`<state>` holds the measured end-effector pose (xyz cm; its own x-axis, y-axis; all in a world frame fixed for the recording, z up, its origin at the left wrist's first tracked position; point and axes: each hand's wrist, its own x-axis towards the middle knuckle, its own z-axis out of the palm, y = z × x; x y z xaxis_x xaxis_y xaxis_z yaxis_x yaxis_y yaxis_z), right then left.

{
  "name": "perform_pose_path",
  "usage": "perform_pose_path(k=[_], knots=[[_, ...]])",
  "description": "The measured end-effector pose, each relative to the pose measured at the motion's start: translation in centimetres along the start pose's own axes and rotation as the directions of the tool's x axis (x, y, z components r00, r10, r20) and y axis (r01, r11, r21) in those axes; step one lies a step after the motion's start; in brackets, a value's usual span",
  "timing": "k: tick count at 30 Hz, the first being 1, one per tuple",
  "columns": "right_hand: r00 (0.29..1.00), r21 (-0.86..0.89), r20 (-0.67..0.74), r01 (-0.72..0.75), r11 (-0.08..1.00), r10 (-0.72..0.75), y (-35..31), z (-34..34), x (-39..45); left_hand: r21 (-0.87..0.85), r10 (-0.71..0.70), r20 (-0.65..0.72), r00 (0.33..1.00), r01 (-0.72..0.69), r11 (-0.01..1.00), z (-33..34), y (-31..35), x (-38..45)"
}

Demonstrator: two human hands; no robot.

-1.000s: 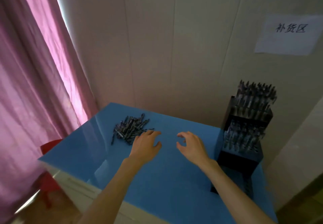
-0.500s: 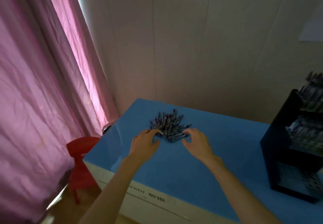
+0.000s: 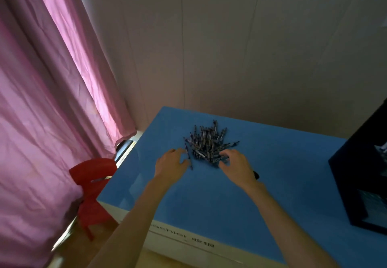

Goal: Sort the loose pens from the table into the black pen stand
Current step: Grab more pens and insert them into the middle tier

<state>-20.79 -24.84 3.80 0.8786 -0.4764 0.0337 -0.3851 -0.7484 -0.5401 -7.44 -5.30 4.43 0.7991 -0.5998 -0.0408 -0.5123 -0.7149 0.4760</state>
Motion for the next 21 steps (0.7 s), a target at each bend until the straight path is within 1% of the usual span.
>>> perform_pose_path(k=[4,9,13,18,21], knots=[[0.999,0.034,0.006,-0.035,0.999,0.035,-0.2,1.6,2.7,0.026,-0.059,0.1,0.993,0.057,0.998,1.0,-1.8,2.9],[0.996,0.063,0.002,-0.091,0.994,0.092,0.4,3.6,6.0,0.011,-0.119,0.162,0.98,0.119,0.993,2.5,-3.3,7.1],[0.991,0.084,0.008,-0.132,0.988,0.132,1.1,5.0,7.7,0.049,-0.159,0.169,0.973,0.153,0.987,4.5,-3.6,9.9],[0.98,0.127,0.0,-0.199,0.972,0.2,1.7,6.3,8.6,0.054,-0.24,0.194,0.951,0.234,0.971,7.1,-3.8,11.9],[0.972,0.133,-0.019,-0.23,0.964,0.234,2.2,6.9,9.3,0.106,-0.234,0.199,0.952,0.216,0.97,8.2,-3.7,13.2]])
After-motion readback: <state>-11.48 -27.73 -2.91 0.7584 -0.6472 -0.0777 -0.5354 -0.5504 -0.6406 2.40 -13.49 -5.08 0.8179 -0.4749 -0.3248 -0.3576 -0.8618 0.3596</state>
